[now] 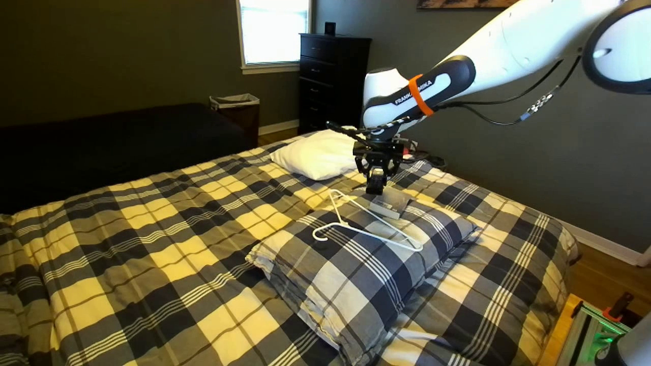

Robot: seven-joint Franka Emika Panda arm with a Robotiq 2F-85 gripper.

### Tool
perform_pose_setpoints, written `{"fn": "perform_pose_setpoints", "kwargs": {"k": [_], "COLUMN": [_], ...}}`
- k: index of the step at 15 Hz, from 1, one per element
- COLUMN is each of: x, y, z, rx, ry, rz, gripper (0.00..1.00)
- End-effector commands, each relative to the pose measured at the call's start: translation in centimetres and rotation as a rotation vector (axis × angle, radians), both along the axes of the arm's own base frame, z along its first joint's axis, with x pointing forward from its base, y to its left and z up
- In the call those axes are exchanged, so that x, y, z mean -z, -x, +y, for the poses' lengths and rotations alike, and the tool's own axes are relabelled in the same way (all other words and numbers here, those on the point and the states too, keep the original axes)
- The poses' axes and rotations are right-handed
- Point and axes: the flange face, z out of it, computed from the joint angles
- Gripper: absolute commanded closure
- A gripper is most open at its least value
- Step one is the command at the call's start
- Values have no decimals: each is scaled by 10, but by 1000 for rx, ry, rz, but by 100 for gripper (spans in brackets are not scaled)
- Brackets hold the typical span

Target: Remove the remote control from the top of the pillow and put it on the bed.

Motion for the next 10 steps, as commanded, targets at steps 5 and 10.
{"fn": "perform_pose_setpoints", "kwargs": {"k": [5,10], "x": [-37,-35], "y": [91,83], "z": [177,197], "rx": [-423,-433], "ry": [194,165], "rz": [91,92], "gripper": [71,46]}}
